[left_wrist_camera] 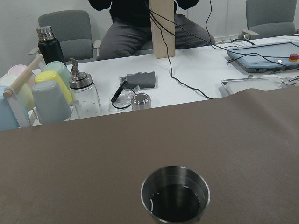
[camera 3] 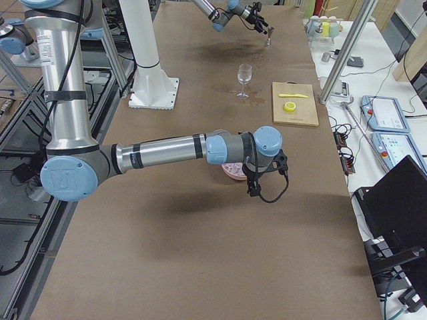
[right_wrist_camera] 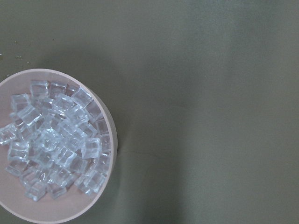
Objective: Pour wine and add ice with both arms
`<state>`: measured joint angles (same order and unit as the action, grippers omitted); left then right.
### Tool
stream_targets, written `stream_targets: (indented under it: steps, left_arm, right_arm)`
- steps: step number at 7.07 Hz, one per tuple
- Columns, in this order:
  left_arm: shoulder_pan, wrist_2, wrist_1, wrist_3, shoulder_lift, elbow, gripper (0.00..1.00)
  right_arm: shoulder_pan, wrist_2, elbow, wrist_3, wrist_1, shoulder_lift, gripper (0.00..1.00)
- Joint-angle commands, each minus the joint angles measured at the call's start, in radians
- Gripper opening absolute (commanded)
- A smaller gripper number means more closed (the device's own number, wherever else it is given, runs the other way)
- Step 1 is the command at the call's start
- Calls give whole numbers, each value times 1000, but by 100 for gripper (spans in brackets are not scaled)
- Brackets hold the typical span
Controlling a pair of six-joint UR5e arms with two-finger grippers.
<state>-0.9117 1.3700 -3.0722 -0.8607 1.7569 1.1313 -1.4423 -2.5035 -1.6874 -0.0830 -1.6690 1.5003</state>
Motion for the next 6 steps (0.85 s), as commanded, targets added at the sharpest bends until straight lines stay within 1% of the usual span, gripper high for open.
stream_targets:
  steps: [1,2,3,6]
  left_arm:
    - [1,-23,6,-50,32,-42,97]
    - [11,-58,6,-55,53,-66,97]
    - [28,-63,9,-98,59,-74,97]
    - [40,-81,23,-103,88,-120,97]
  right_arm:
    - [2,0,0,0,0,0,100]
    - [3,0,2,0,0,0,100]
    - [5,0,2,0,0,0,100]
    - [5,-2,0,0,0,0,100]
